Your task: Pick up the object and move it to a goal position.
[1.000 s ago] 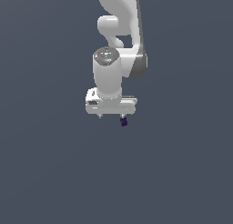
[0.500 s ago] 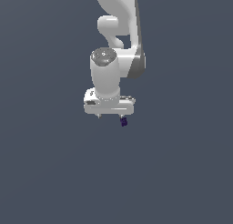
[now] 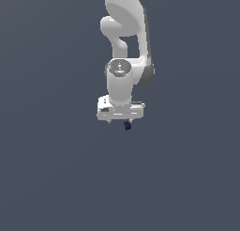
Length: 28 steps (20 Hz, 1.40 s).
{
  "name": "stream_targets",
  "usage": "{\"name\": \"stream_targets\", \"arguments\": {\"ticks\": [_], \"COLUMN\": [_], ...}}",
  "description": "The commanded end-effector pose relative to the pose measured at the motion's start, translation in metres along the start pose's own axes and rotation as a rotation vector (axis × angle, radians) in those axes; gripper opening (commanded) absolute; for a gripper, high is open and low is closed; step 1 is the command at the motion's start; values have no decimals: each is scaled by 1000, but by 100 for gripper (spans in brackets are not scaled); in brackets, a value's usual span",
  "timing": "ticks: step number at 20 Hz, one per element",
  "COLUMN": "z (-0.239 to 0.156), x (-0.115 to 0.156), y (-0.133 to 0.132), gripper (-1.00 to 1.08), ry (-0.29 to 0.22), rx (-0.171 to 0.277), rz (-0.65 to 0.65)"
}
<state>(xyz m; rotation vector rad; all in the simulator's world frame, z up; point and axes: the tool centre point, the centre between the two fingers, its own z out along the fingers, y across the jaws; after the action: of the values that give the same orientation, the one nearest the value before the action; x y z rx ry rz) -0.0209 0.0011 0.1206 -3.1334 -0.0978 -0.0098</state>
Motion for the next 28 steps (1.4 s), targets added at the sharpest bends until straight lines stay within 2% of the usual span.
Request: {"name": "stream_targets", "arguments": {"ticks": [1,10,18,28], "z": [15,47,53,94], "x": [-9,-31,-33,-34], "y": [-13,-41,-42,-43], "gripper": [100,100,100,100], "ry": [-3,-7,-8,-7], "rx": [-3,-6,-6,-6], "rz": [-42,-134,-136,-140]}}
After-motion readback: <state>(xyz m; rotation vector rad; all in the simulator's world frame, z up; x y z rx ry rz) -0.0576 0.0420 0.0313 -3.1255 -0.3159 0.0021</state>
